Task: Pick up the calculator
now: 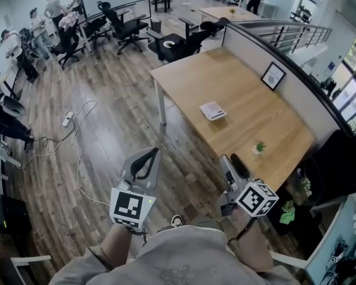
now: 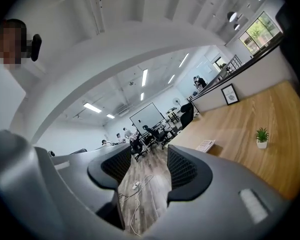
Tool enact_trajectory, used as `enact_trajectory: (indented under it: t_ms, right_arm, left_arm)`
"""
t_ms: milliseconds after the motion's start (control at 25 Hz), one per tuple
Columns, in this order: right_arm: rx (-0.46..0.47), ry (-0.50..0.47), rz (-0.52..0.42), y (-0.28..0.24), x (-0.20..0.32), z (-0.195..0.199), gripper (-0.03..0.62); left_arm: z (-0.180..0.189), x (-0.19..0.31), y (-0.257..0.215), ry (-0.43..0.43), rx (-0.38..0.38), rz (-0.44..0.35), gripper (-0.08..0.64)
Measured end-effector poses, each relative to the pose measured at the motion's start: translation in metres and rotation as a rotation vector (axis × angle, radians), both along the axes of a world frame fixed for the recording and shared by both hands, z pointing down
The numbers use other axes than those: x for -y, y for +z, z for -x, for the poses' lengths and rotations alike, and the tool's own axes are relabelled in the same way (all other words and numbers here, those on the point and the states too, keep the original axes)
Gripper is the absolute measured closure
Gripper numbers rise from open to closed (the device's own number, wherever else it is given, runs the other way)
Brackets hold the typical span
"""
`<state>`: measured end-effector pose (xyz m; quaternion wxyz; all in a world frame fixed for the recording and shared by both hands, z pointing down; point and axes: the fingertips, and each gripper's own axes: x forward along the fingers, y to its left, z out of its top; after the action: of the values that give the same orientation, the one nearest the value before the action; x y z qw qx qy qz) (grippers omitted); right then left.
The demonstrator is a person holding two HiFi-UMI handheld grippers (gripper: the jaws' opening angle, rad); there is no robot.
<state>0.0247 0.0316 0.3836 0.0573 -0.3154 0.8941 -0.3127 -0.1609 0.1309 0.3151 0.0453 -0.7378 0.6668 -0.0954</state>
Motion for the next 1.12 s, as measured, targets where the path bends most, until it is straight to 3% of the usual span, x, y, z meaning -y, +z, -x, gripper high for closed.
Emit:
enact_trajectory:
  t_ms: [240, 520, 1120]
  right_arm:
    - [0.040, 0.044, 0.116, 0.034, 0.053, 0.013, 0.365]
    - [0.026, 0.086, 0.209, 0.077, 0.123, 0.021, 0.365]
    - [0.000, 0.084, 0.450, 0.178, 0.262, 0.066, 0.367]
  left_arm:
    - [0.026, 0.043, 0.023, 0.012, -0.021, 0.028, 0.558]
    - [0.039, 0.110, 0.048, 0.027, -0.020, 0.087, 0.558]
    - [0.059, 0.291, 0.119, 0.093, 0.003, 0.286, 0.558]
